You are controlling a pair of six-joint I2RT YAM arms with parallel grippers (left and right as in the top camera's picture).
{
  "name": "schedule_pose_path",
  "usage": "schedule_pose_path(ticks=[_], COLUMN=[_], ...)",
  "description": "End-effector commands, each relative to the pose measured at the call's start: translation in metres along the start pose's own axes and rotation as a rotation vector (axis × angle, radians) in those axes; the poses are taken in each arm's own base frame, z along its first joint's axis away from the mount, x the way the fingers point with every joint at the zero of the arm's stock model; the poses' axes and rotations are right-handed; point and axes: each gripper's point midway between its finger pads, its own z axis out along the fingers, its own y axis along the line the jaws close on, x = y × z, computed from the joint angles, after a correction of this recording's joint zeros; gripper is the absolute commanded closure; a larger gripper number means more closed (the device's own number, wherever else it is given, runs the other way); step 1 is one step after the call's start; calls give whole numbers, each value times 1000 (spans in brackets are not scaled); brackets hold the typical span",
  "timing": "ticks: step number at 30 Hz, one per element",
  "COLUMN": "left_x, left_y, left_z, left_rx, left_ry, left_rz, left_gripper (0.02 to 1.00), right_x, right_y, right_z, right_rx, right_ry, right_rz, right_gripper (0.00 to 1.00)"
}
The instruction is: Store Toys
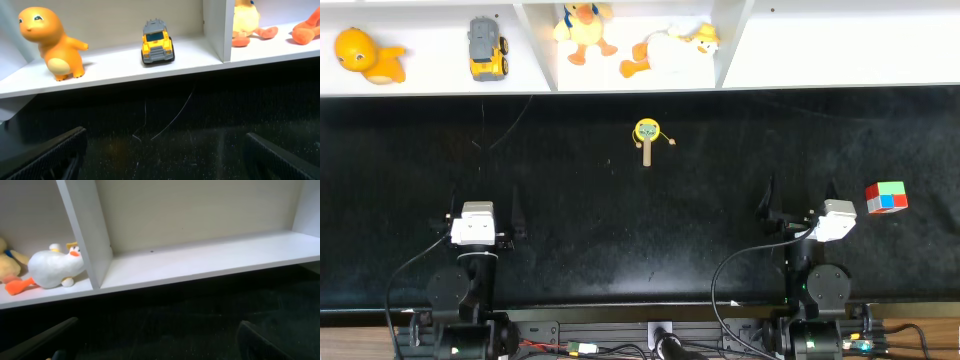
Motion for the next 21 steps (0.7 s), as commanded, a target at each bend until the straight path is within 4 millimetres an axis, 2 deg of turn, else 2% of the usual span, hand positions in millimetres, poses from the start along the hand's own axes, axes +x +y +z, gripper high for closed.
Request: schedule_pose_path(ticks=[1,19,21], left_x=[0,0,0], left_y=[2,2,2], left_z=[0,0,0], left_rx=[-14,-14,-14], left_ry=[-7,-7,-7], left_rz=[18,18,18], left_gripper=[20,20,20], right_x=[3,3,2], right_y=[1,-1,-5], right_z=[0,0,0], right_rx=[-7,5,27], right_ry=[0,-2,-5], right_rz=[4,2,-68], right_gripper=[3,7,5])
